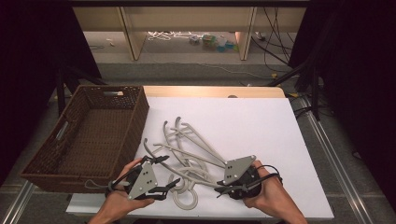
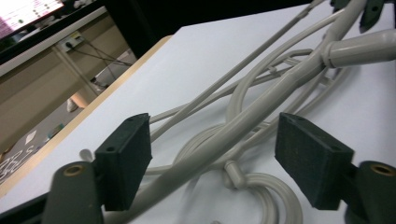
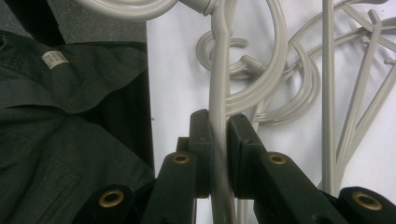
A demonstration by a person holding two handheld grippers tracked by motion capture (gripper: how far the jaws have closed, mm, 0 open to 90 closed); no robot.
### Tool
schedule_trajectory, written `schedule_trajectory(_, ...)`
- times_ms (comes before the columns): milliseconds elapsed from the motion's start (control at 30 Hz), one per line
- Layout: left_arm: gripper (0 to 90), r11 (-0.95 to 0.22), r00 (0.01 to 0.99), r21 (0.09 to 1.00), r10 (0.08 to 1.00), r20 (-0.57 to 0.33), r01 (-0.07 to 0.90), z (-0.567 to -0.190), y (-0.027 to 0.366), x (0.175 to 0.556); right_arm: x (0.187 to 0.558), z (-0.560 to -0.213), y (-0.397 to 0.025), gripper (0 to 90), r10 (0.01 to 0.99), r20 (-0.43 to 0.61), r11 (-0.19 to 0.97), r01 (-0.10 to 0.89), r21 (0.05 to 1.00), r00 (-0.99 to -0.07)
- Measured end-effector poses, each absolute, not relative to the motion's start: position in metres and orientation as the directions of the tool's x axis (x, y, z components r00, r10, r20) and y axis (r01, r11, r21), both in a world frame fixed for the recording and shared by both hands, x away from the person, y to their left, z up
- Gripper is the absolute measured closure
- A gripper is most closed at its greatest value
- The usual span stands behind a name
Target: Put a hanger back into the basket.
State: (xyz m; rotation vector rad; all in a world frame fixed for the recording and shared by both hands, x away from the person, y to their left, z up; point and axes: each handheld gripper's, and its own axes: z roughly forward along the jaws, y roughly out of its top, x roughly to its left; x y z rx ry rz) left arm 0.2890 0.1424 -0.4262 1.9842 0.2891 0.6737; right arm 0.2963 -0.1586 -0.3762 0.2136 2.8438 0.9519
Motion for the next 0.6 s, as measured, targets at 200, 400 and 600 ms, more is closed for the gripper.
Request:
schedule_trajectory(200, 38.9, -0.552, 0.835, 0.824, 0.386, 0.391, -0.131, -0.4272, 0.1362, 0.2888, 0.2936, -0.3750, -0.1557, 82.1, 0.142, -0.066, 0.796, 0.074, 0.601, -0.988)
schedule_trajectory(400, 58.8, -0.597, 0.860, 0.780, 0.284, 0.423, -0.186, -0.4267, 0.1342, 0.2884, 0.2930, -0.3750, -0.1553, 82.1, 0.123, -0.061, 0.801, 0.062, 0.596, -0.991)
schedule_trajectory(600, 67.8, -0.661, 0.843, 0.696, 0.179, 0.508, -0.280, -0.4228, 0.1312, 0.2846, 0.2963, -0.3762, -0.1571, 82.1, 0.091, -0.072, 0.804, 0.030, 0.594, -0.993)
